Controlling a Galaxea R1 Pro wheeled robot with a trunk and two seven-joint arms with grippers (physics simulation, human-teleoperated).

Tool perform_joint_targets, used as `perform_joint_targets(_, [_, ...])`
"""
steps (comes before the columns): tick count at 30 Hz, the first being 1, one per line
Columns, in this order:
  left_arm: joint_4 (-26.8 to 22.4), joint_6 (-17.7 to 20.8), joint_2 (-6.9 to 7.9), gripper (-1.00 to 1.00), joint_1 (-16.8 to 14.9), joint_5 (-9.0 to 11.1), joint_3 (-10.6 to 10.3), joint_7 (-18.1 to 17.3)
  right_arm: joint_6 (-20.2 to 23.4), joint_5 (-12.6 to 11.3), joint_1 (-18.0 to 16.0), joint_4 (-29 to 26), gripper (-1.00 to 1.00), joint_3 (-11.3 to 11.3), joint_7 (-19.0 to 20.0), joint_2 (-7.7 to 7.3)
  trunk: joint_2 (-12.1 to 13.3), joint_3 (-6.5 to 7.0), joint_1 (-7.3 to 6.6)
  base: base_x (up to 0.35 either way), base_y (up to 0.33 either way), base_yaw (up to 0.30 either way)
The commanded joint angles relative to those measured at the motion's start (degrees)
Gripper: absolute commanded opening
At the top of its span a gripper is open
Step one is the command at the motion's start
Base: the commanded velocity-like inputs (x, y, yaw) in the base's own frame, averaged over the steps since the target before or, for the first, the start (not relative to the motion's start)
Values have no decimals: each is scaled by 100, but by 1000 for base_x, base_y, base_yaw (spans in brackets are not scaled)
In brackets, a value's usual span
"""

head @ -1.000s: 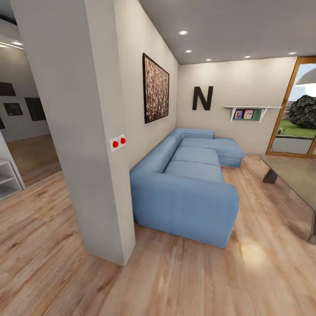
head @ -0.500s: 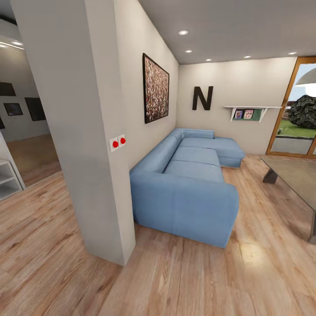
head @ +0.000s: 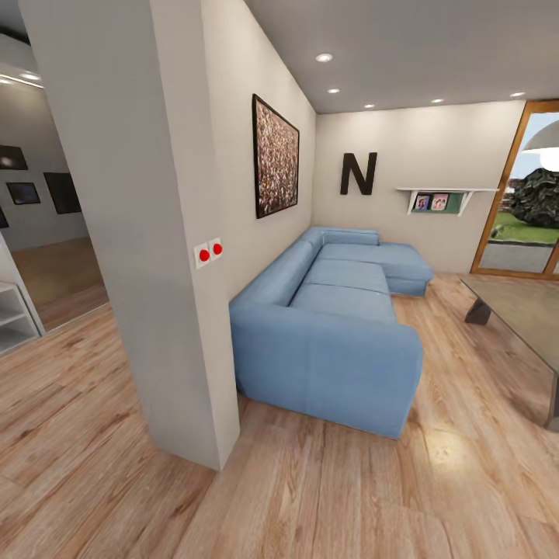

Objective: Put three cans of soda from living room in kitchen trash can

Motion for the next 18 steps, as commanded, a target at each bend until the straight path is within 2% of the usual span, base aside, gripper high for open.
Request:
perform_joint_targets(1, [-98, 84, 3, 100, 2, 1, 0, 0, 1, -1, 2, -17, 100, 0, 0, 0, 0, 0, 0, 0, 0, 0])
perform_joint_targets(3, [-358, 292, 11, 100, 1, 1, -1, 0, 1, 4, 1, -59, 100, 0, -3, -2, 0, 0, 0, 0, 0, 0])
perform_joint_targets(6, [-500, 360, 14, 100, 1, 2, -1, 0, -9, 11, 1, -72, 100, -2, -7, -2, 0, 0, 0, 0, 0, 0])
perform_joint_targets(12, [-727, 387, 15, 100, 2, 2, -1, 0, -19, 11, -2, -116, 100, 0, -8, -25, 0, 0, 0, 0, 0, 0])
perform_joint_targets(18, [-1174, 395, 15, 100, 0, 2, -1, 0, -2, 7, -4, -571, 100, -6, -5, -108, 0, 0, 0, 0, 0, 0])
